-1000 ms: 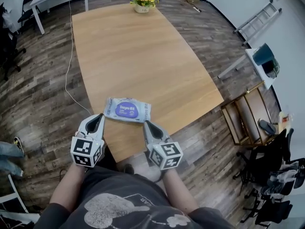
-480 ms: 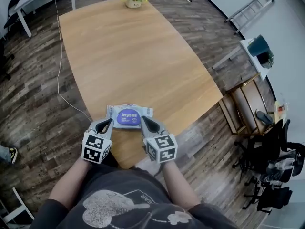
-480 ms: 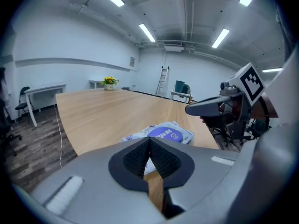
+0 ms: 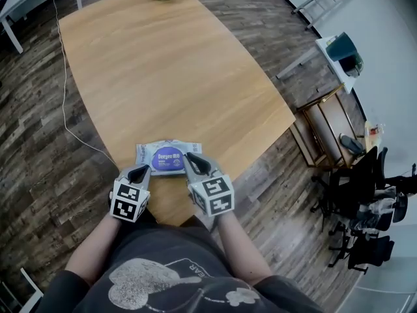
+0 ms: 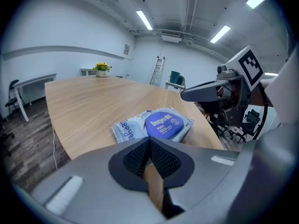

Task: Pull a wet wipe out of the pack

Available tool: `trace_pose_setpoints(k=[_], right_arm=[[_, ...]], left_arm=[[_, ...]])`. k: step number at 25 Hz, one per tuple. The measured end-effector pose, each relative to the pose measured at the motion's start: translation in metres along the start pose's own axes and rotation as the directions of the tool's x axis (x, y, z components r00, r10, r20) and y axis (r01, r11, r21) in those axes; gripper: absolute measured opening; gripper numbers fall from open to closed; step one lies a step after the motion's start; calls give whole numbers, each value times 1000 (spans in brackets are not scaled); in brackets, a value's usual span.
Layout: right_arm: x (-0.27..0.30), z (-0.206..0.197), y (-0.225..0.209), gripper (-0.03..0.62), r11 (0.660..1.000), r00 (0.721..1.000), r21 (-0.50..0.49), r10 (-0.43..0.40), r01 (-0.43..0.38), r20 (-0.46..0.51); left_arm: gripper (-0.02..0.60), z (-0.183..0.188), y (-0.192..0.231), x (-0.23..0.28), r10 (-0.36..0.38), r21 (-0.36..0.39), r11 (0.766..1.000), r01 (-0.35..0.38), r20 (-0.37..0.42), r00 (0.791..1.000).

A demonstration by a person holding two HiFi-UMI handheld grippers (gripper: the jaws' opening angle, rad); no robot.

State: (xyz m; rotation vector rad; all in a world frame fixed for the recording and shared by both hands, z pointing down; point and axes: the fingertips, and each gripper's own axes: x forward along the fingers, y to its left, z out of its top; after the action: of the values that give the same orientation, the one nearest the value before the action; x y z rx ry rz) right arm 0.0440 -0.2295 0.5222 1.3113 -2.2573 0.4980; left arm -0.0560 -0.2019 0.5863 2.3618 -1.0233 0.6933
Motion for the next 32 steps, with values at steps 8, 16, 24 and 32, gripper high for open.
trace_pose_setpoints(k=[8, 16, 24, 32], right_arm=[[12, -18, 14, 25, 972, 985, -181, 126, -146, -117], [29, -40, 34, 226, 871, 931, -364, 235, -330, -281], [51, -59, 42, 299, 804, 889, -434, 238, -407, -392], [61, -67, 47, 333, 808, 893, -447, 202, -383, -401]], left_arm=[[18, -10, 7, 12, 99, -3, 995, -99, -51, 994], [18, -8, 11, 14, 127, -18, 992, -129, -84, 988], [18, -13, 13, 16, 138, -3, 990, -139, -105, 985], [18, -16, 14, 18, 128, 26, 992, -125, -123, 984]])
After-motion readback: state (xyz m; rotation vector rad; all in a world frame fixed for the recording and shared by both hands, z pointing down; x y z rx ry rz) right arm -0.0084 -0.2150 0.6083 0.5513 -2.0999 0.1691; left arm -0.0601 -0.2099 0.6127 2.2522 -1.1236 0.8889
